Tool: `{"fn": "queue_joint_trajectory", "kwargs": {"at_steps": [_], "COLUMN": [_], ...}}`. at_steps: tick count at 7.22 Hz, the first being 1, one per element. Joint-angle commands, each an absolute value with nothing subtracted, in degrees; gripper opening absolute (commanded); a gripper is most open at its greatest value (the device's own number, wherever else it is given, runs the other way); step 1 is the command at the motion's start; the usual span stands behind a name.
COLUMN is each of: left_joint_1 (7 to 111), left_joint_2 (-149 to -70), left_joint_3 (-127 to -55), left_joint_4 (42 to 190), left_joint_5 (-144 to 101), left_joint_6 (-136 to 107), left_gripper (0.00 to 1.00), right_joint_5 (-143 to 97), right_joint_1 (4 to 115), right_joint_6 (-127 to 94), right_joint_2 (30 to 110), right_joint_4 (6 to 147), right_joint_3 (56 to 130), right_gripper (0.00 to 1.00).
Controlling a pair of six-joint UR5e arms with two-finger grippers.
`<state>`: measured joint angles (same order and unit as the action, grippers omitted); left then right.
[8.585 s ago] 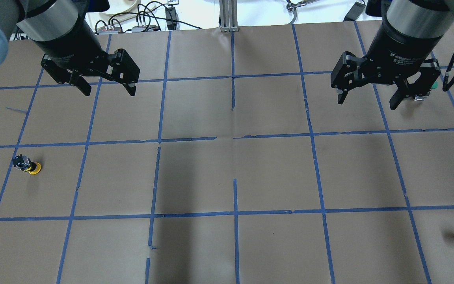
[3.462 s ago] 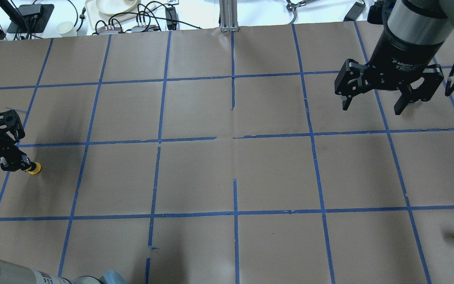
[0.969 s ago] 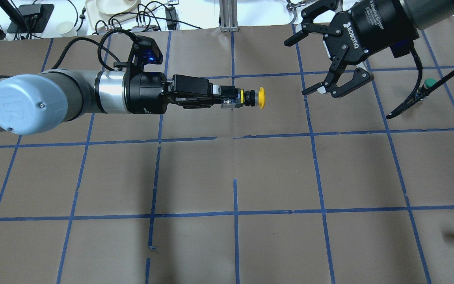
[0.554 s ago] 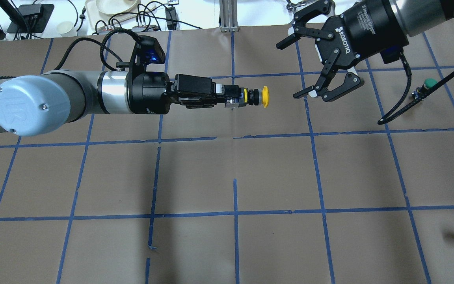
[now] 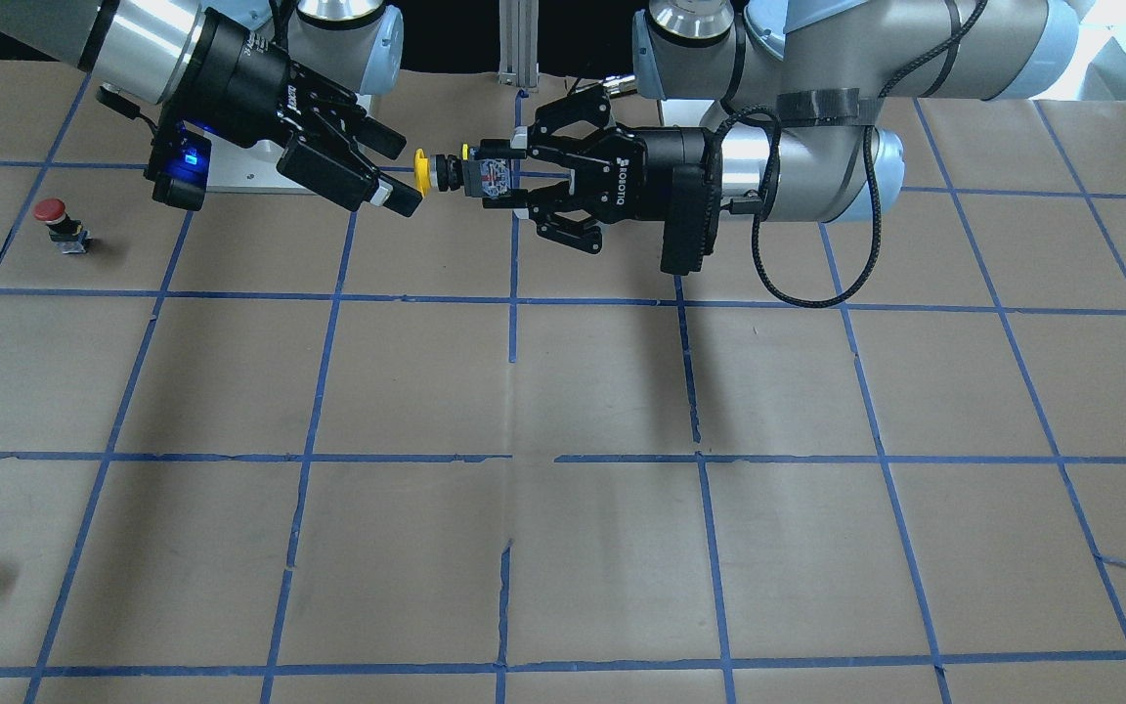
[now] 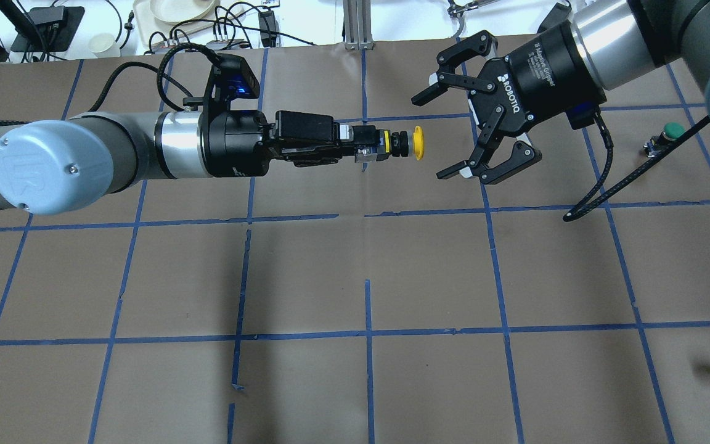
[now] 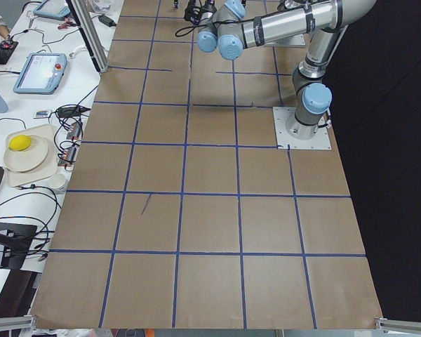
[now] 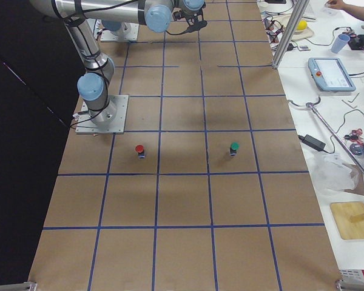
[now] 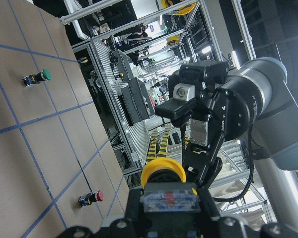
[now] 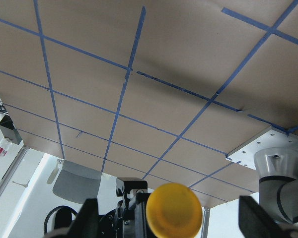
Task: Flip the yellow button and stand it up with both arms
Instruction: 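Close the right gripper on the yellow cap held by the left gripper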
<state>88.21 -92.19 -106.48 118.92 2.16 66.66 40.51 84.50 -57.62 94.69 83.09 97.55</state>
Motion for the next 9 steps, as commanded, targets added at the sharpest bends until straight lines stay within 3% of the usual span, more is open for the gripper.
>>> {"fn": "queue_joint_trajectory", "kwargs": {"at_steps": [1, 4, 6, 7, 9], "left_joint_1": [88.33, 88.33, 88.42, 88.42, 88.42], "left_joint_2": [-92.20, -92.11, -92.02, -91.76, -91.76], "left_joint_3": [-106.52, -106.44, -106.44, -106.44, -106.44], "left_joint_4": [119.09, 119.18, 119.18, 119.18, 119.18], "left_joint_5": [1.32, 1.32, 1.41, 1.67, 1.76], "left_joint_6": [66.62, 66.62, 66.62, 66.71, 66.71], "left_gripper": [0.16, 0.16, 0.16, 0.16, 0.16], "right_joint_5": [38.78, 38.32, 38.58, 38.58, 38.32], "right_joint_1": [85.78, 85.78, 85.43, 85.43, 85.43], "right_joint_6": [-57.92, -58.18, -58.10, -58.18, -58.18], "right_joint_2": [94.48, 94.13, 94.22, 94.48, 94.48], "right_joint_4": [82.97, 83.14, 83.23, 83.06, 82.97], "right_joint_3": [97.65, 97.56, 97.56, 97.65, 97.65], "right_gripper": [1.00, 0.99, 0.91, 0.83, 0.53]}}
